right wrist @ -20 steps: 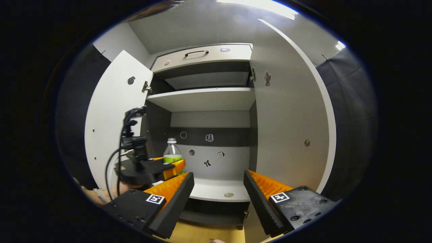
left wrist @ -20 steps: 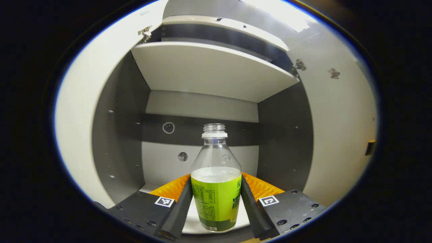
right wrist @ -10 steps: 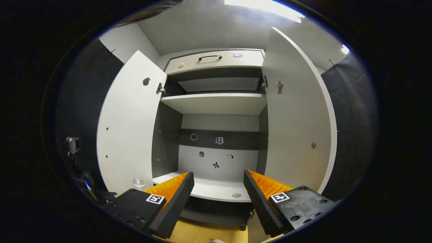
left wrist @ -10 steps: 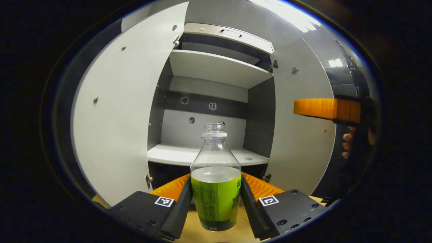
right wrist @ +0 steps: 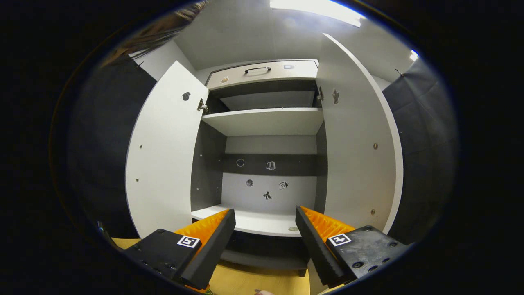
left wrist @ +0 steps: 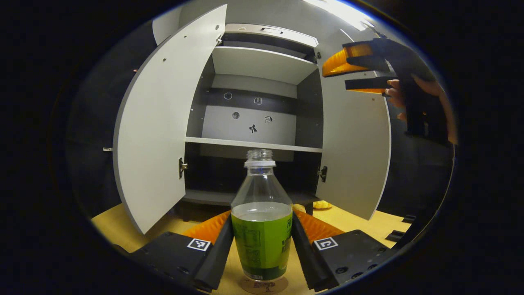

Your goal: Grasp the bottle in the cabinet with the left hand and place it on the coaster, then close the right door with the right hand and the left door with the left hand.

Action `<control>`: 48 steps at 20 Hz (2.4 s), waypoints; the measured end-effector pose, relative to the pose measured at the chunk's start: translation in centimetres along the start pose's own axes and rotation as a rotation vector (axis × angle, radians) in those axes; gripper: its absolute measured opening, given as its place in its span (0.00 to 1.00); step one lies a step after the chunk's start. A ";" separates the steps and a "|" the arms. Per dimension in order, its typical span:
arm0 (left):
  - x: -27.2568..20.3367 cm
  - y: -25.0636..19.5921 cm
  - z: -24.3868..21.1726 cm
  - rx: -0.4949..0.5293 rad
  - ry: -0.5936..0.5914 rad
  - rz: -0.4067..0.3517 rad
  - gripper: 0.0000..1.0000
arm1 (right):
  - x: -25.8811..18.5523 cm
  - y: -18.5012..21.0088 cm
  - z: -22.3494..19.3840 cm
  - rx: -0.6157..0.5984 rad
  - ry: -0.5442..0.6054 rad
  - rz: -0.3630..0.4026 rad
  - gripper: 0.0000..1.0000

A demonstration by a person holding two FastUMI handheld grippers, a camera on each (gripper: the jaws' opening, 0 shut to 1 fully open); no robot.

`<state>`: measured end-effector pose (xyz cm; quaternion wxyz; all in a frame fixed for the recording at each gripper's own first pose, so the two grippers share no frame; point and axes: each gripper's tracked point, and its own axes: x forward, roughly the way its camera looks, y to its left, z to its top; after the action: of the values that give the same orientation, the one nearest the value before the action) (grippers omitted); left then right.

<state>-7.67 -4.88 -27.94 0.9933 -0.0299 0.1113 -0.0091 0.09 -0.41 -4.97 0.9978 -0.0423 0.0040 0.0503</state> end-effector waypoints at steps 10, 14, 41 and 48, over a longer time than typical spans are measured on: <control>0.1 -0.5 -5.1 0.050 -0.008 -0.004 0.77 | -1.2 1.1 -3.2 0.058 0.019 0.040 0.98; 0.0 -0.9 -6.9 0.034 0.017 -0.001 0.77 | -1.5 1.5 -3.3 0.067 0.014 0.059 0.98; 0.2 -2.4 1.1 0.195 -0.110 -0.022 0.95 | -0.2 0.8 -1.4 0.116 0.039 0.091 0.98; -0.8 -2.9 13.1 0.083 -0.116 -0.048 0.96 | 0.1 -0.9 4.2 0.181 -0.019 0.048 0.98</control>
<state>-5.63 -7.00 -14.86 0.9980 0.0080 0.0522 -0.0356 0.28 -0.98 -0.75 0.9961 0.0488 0.0001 0.0739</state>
